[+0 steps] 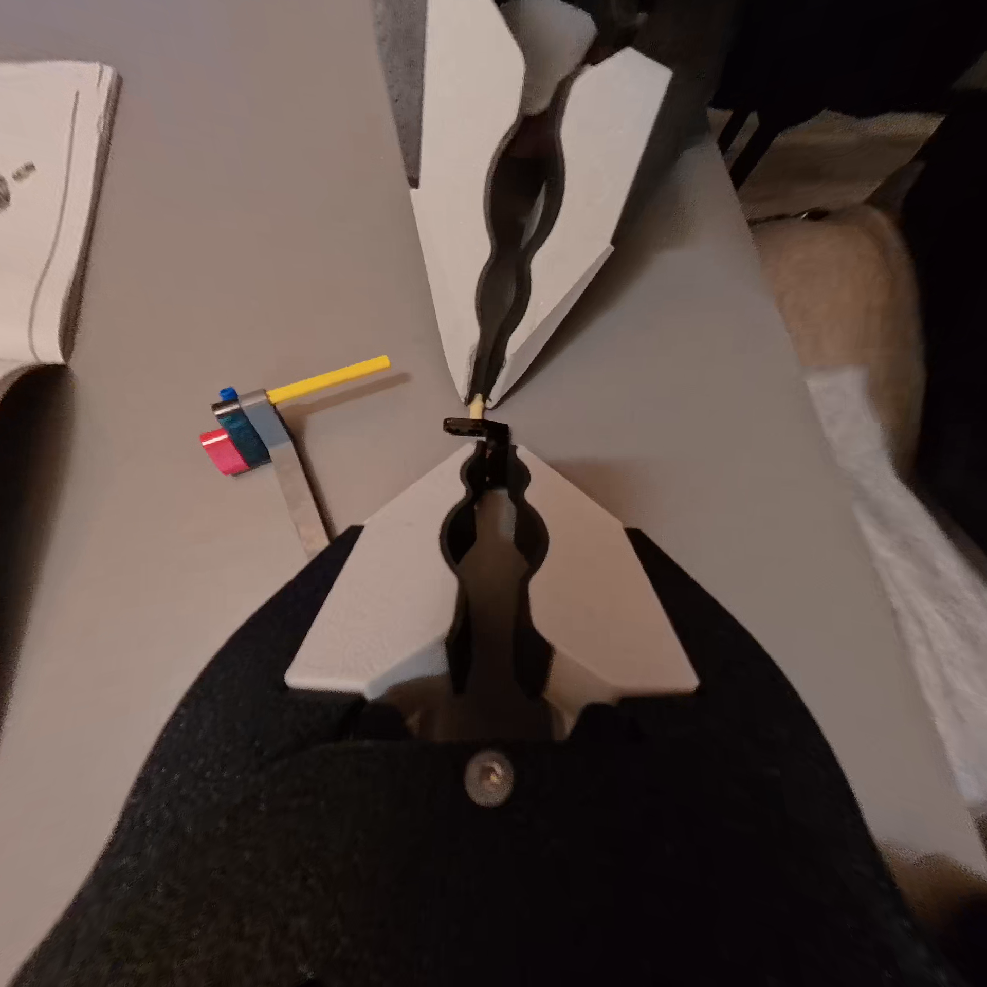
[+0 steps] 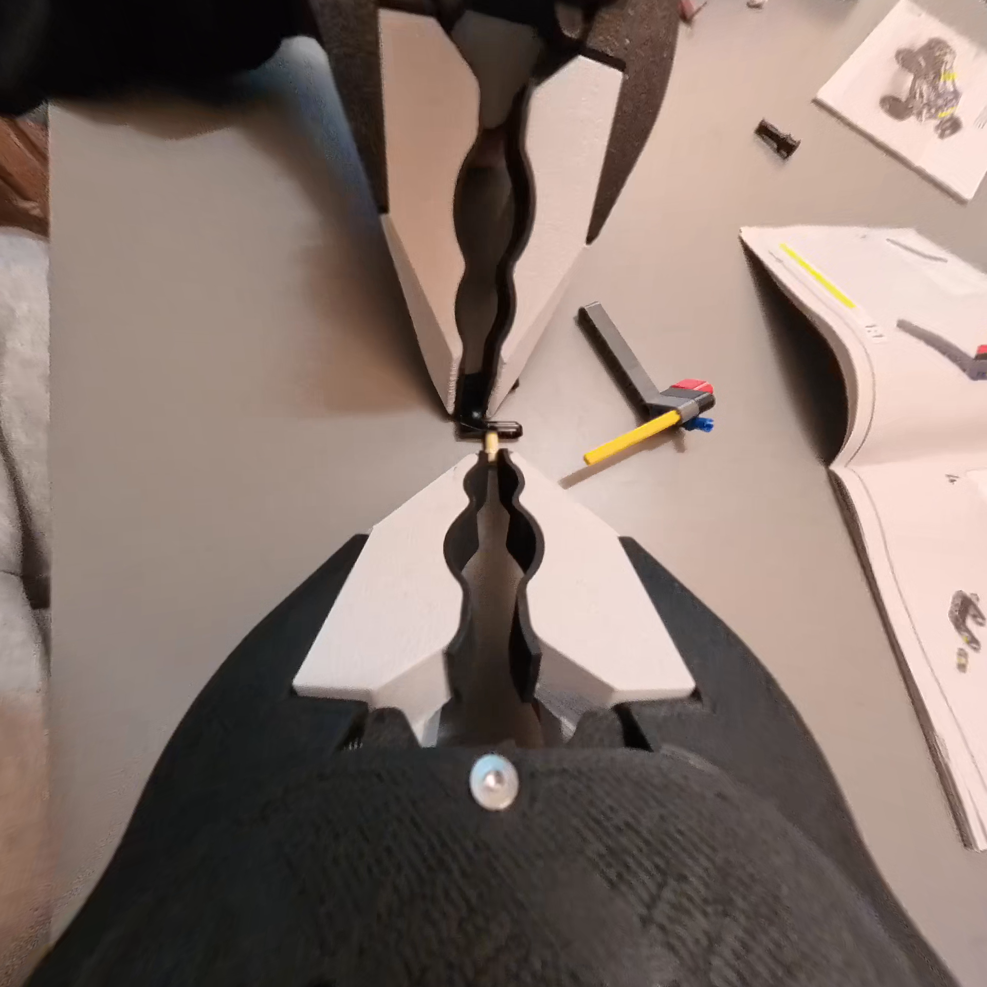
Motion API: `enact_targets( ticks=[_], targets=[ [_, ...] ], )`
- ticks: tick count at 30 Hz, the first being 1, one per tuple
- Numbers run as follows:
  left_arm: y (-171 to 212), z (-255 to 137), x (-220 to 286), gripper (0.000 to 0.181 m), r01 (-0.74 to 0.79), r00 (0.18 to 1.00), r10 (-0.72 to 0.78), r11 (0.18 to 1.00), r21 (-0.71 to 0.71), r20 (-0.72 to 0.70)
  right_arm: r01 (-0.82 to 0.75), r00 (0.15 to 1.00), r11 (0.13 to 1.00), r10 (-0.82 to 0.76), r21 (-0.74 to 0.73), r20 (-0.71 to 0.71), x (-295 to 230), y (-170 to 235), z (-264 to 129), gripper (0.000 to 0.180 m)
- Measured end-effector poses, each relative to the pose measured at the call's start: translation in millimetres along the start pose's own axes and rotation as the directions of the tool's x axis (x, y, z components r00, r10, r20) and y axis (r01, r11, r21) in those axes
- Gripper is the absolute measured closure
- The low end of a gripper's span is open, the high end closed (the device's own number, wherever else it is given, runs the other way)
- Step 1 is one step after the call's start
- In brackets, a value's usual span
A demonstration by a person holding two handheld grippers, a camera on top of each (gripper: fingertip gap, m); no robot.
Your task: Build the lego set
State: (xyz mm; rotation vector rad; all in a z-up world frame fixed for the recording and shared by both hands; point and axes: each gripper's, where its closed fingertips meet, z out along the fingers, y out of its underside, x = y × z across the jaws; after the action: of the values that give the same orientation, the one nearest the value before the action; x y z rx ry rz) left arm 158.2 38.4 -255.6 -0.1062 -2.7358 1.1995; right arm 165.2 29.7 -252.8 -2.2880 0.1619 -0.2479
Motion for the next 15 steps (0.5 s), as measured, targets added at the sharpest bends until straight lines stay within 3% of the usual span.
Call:
enact_targets(
  ticks=[5, 15],
  targets=[
    [0.4, -0.2, -0.1, 0.174, -0.061, 0.998, 0.061, 0.998, -0.003, 0.021, -0.056, 0.998, 0.998, 0.056, 0.002, 0.009, 1.0, -0.7, -0.2, 0.177],
    [1.1, -2.4, -2.2, 0.175, -0.09, 0.995, 0.09, 0.996, 0.002, 0.038, -0.023, 1.0, 0.999, 0.023, 0.025, 0.006, 1.9, -5.4, 0.2, 0.177]
  ],
)
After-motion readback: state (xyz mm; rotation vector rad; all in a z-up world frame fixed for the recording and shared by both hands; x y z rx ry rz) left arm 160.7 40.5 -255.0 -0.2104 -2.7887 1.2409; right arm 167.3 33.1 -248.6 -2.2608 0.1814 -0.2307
